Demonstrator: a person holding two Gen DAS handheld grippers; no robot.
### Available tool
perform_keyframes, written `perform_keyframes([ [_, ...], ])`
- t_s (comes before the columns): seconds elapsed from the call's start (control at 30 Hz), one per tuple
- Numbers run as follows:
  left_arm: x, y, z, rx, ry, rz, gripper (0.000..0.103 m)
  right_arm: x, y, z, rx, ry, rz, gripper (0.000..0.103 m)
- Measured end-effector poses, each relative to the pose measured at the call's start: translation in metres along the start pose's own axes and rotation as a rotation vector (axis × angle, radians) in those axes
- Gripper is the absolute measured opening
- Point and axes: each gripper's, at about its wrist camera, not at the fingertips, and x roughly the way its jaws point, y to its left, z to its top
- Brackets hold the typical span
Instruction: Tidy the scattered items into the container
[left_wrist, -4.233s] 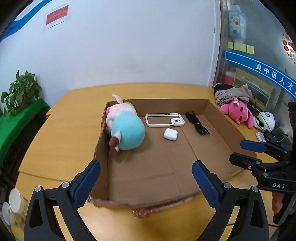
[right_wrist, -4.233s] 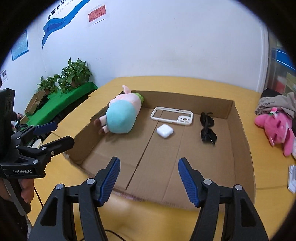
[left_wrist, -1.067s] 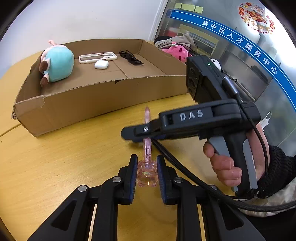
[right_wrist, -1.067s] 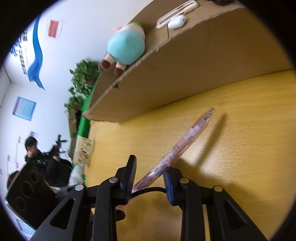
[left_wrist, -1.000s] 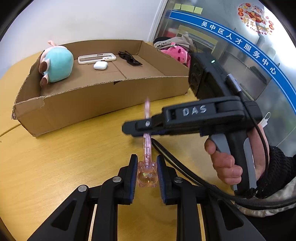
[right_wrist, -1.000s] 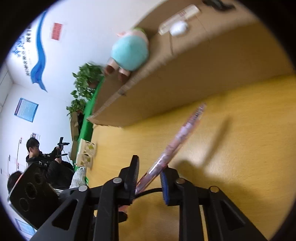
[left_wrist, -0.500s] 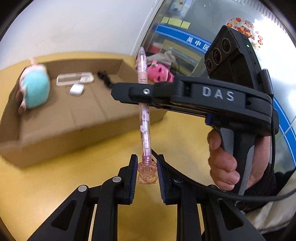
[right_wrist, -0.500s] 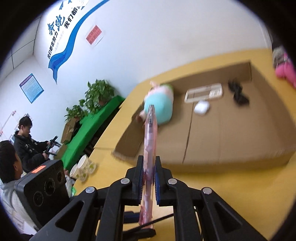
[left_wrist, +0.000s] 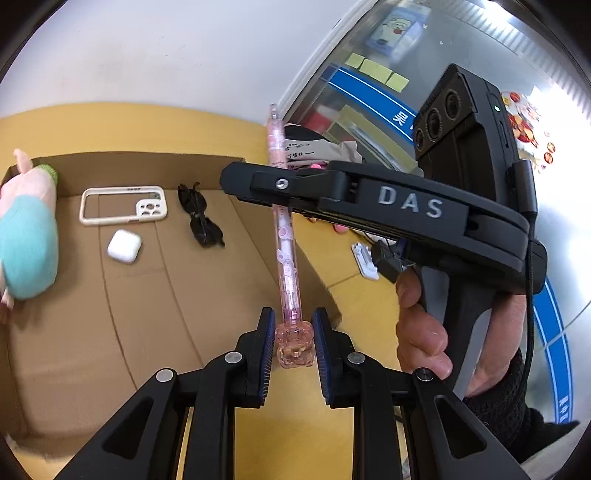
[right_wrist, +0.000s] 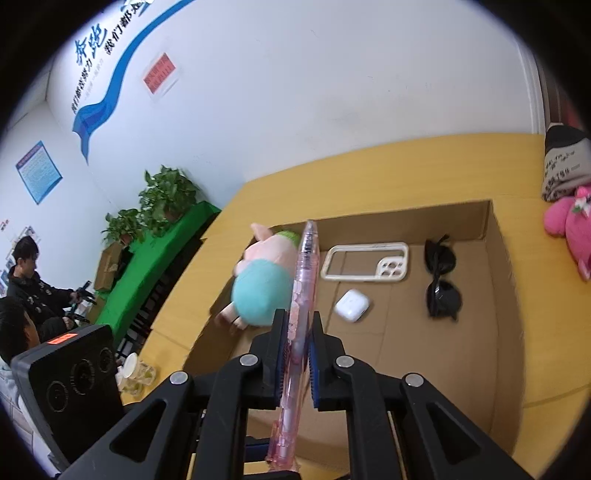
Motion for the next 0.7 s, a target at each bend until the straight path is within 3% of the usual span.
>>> perform_keyframes([
  [0.27, 0.042, 0.031, 0.033, -0.080, 0.072, 0.037, 0.021, 0.054, -0.027, 0.033, -0.017, 0.133, -0.049, 0.010],
  [0.53, 0.107, 0.075, 0.026, -0.216, 0.240, 0.092, 0.021, 0.130, -0.063, 0.014, 0.002, 0.320, -0.133, 0.010],
  [0.7, 0.138, 0.091, 0.027, -0.267, 0.335, 0.122, 0.021, 0.160, -0.090, 0.002, 0.052, 0.389, -0.157, 0.010],
])
